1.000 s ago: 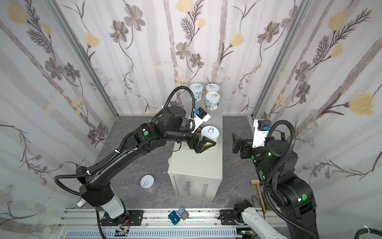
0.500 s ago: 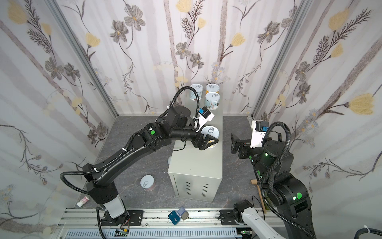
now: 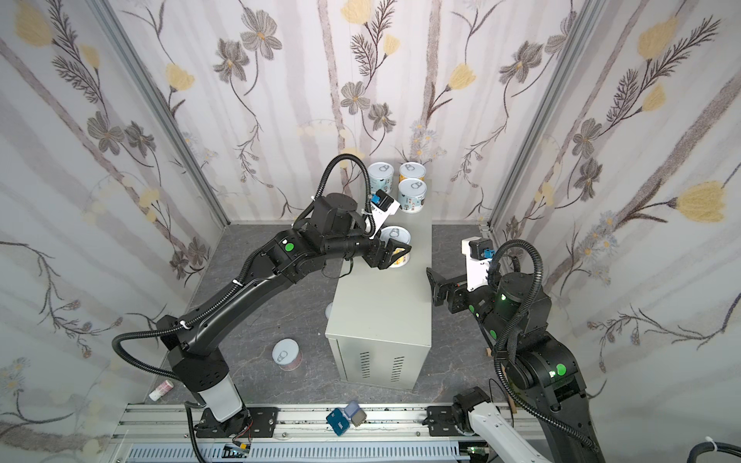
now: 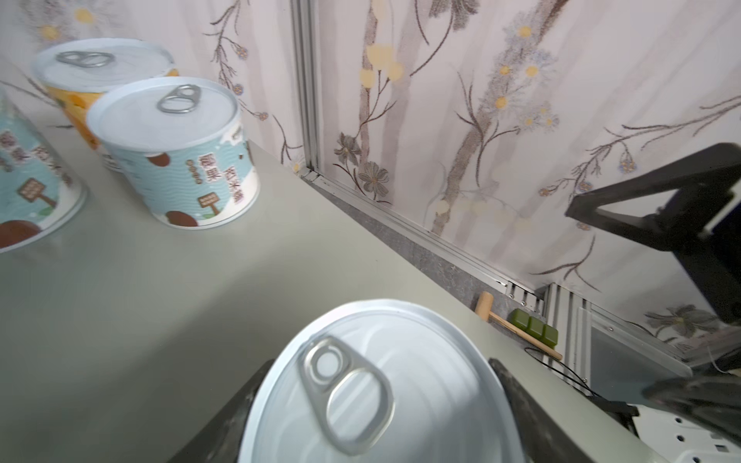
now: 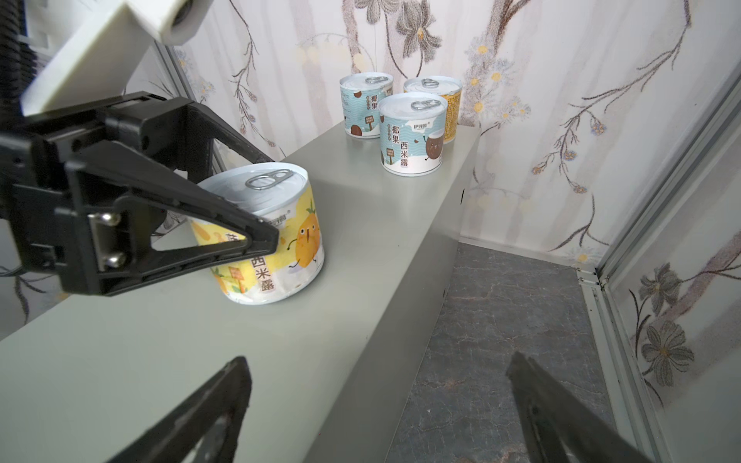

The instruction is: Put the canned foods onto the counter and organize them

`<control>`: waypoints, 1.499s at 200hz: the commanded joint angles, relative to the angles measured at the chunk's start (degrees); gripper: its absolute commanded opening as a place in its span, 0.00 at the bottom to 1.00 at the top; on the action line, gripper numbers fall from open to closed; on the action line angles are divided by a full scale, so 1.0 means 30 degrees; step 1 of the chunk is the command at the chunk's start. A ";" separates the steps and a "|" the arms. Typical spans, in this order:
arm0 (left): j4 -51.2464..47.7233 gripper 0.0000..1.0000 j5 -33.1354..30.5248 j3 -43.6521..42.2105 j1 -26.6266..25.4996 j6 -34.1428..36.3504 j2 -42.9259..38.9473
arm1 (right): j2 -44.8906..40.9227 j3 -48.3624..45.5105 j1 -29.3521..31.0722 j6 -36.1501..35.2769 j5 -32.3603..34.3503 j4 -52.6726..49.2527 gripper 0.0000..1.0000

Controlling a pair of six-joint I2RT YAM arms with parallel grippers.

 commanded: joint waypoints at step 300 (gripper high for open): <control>0.2235 0.90 -0.0091 -0.0149 0.3823 0.1726 0.1749 | 0.1498 0.1829 0.0026 -0.0323 -0.0386 0.1538 1.00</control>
